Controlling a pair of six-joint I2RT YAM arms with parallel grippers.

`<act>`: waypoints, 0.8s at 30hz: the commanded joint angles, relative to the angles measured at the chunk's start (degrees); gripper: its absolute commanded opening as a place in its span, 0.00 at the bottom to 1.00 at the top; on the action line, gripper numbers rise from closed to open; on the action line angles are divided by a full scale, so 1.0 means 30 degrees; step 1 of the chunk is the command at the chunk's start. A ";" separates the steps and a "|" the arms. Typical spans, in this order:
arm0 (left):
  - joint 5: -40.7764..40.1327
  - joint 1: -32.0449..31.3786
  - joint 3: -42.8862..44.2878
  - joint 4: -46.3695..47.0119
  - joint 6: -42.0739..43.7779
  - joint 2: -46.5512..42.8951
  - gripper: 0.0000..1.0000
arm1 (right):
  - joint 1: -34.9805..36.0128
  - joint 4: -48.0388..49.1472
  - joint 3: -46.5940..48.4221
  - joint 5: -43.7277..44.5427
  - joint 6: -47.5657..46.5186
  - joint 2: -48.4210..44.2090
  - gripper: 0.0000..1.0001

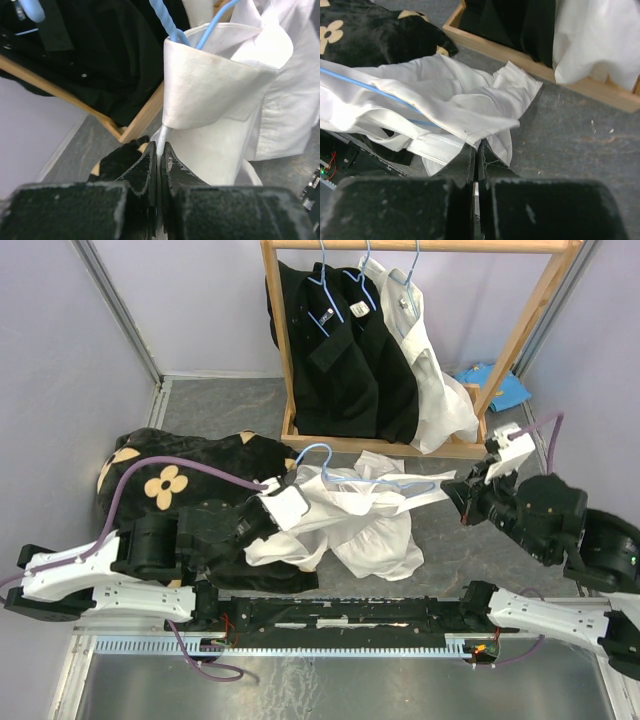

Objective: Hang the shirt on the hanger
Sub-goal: Hang the shirt on the hanger.

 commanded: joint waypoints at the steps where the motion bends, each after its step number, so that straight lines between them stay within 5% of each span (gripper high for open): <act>1: -0.3458 0.0018 0.1731 0.0564 0.1846 0.0841 0.03 | -0.0118 -0.2971 0.5190 -0.1023 -0.3127 0.2590 0.00; 9: -0.4178 0.0248 0.2301 0.4183 0.4932 0.2947 0.03 | -0.0077 -0.5823 1.3547 -0.0722 -0.5335 0.5971 0.00; 14: 0.0915 0.4200 0.3009 0.4368 0.4060 0.4654 0.03 | -0.0104 -0.7793 1.7533 0.0483 -0.6152 0.7941 0.00; 17: 0.4582 0.6508 0.2886 0.5052 0.3260 0.5092 0.03 | -0.0085 -0.8322 1.7248 0.0703 -0.6001 0.8281 0.00; 24: 0.6421 0.6958 0.1032 0.7021 0.3244 0.3591 0.03 | -0.0099 -0.7340 1.2091 -0.0847 -0.4998 0.7793 0.00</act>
